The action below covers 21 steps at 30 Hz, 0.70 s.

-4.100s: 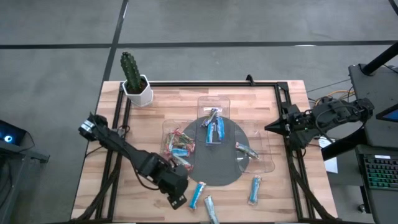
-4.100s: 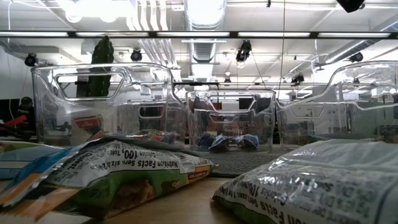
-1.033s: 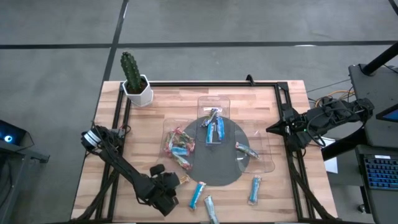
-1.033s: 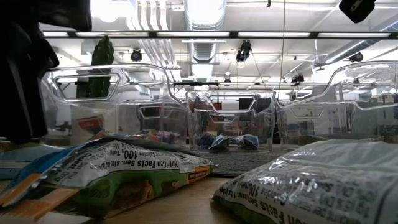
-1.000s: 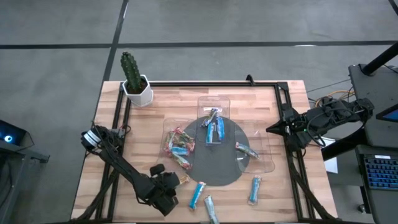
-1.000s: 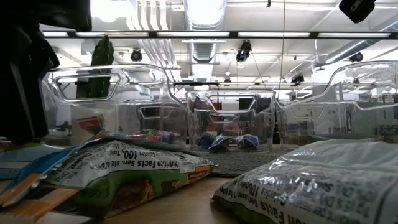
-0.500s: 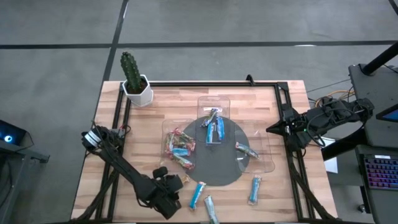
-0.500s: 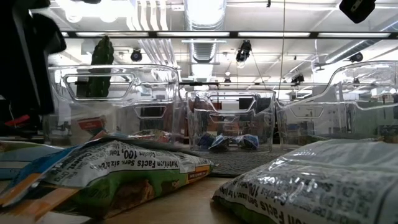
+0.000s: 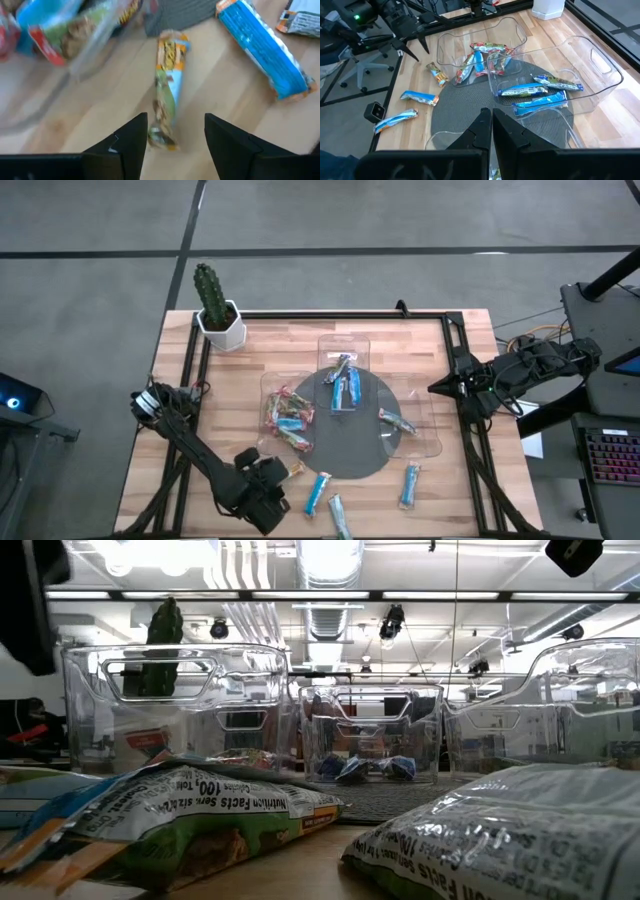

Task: Pick and place Granola Bars by type
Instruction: Put the yellow granola bar into the right transparent bin

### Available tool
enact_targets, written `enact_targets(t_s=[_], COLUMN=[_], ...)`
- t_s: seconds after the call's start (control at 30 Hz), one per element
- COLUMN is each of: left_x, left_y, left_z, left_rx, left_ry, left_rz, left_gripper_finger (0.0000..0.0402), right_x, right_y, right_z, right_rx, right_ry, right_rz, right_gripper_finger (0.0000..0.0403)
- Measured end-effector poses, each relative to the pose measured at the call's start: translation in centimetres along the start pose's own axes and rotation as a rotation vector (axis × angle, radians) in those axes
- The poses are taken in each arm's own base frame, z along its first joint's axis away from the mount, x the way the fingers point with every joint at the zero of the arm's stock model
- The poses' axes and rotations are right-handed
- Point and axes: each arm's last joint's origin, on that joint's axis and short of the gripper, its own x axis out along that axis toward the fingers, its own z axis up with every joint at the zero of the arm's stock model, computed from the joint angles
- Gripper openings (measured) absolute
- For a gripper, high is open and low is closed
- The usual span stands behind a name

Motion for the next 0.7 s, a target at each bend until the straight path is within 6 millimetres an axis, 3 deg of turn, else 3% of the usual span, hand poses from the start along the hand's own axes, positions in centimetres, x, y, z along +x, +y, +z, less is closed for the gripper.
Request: enact_targets(t_s=[0.23, 0.53, 0.7], left_x=[-0.5, -1.8, -1.5], left_y=[-0.2, -0.5, 0.2], left_z=[-1.8, -4.4, -4.8], left_rx=[-0.163, -0.375, -0.370], left_ry=[0.032, -0.139, -0.249], left_rz=[-0.005, -0.036, -0.010], left_gripper_finger=[0.0161, 0.0013, 0.0001], right_x=[0.0, 0.0, 0.0], right_y=[0.0, 0.0, 0.0], right_z=[0.0, 0.0, 0.0], right_rx=[-0.003, -0.005, -0.012], right_ry=[0.001, 0.003, 0.003], right_rz=[0.002, 0.005, 0.005], right_gripper_finger=[0.0008, 0.0008, 0.0008])
